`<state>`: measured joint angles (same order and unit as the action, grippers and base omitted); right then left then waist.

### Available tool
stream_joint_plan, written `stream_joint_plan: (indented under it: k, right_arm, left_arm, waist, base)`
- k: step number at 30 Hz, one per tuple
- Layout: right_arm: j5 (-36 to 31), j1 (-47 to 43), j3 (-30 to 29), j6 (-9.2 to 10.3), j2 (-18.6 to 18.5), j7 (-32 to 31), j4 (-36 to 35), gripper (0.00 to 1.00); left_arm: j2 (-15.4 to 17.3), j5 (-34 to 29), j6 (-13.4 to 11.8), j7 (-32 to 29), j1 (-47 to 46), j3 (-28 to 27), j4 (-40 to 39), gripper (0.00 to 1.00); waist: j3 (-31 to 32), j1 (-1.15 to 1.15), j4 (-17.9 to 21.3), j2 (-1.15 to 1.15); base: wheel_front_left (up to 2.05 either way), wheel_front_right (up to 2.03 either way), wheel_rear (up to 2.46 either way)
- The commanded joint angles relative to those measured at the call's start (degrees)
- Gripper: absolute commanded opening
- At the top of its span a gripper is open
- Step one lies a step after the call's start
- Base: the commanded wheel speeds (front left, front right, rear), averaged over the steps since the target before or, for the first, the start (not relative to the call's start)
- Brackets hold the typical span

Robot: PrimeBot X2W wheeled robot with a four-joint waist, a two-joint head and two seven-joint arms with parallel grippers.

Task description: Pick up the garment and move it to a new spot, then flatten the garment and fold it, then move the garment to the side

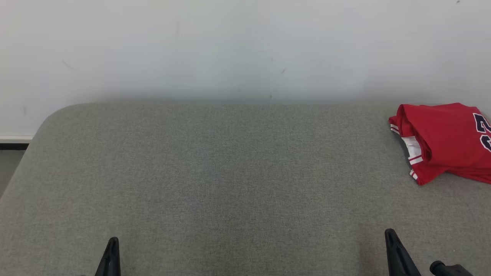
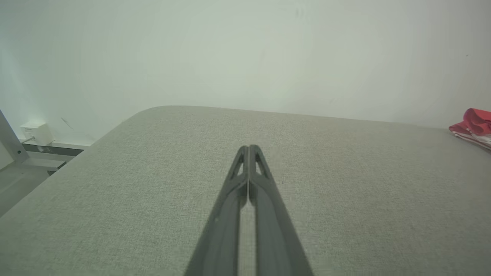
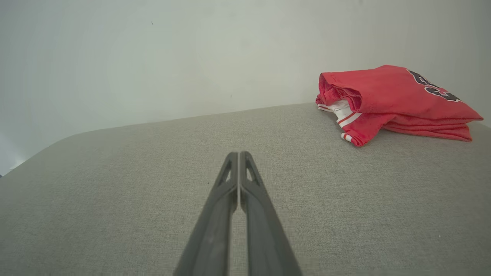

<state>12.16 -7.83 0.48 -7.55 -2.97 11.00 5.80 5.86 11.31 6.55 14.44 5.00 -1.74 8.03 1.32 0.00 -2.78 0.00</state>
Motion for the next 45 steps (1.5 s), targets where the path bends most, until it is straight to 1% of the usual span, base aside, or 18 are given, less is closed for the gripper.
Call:
stream_joint_plan:
  k: [1, 12, 24, 36, 37, 45]
  right_arm:
    - [2.7, 0.6, 0.0, 0.00, -0.1, -0.3, -0.8, 0.00]
    - [15.2, 2.8, -0.2, 0.01, -0.8, -2.3, 0.7, 0.00]
    - [26.8, 4.7, -0.6, 0.02, -1.3, -4.2, 1.9, 0.00]
    - [36.8, 6.4, -1.1, 0.04, -1.5, -6.0, 2.9, 0.00]
    - [36.8, 6.4, -1.1, 0.04, -1.5, -6.0, 2.9, 0.00]
    - [42.7, 7.4, -1.5, 0.04, -1.7, -7.2, 3.6, 0.00]
  left_arm:
    - [0.1, 2.6, 0.0, -0.6, -0.8, -0.4, -0.4, 0.00]
    - [-0.3, 14.4, 0.2, -3.6, -2.4, -1.0, 0.4, 0.00]
    - [-0.8, 25.6, 0.3, -6.4, -3.9, -1.6, 1.2, 0.00]
    - [-1.2, 35.4, 0.5, -9.0, -5.3, -2.2, 2.1, 0.00]
    - [-1.2, 35.4, 0.5, -9.0, -5.3, -2.2, 2.1, 0.00]
    - [-1.4, 41.4, 0.6, -10.5, -6.1, -2.5, 2.6, 0.00]
  waist:
    - [0.0, 0.00, 0.0, 0.00]
    - [-0.2, 0.00, 0.3, 0.00]
    - [-0.3, 0.00, 0.6, 0.00]
    - [-0.4, 0.00, 0.8, 0.00]
    - [-0.4, 0.00, 0.8, 0.00]
    - [-0.5, 0.00, 1.0, 0.00]
  base:
    - [0.00, 0.00, 0.00]
    - [0.00, 0.00, 0.00]
    - [0.00, 0.00, 0.00]
    - [0.00, 0.00, 0.00]
    - [0.00, 0.00, 0.00]
    - [0.00, 0.00, 0.00]
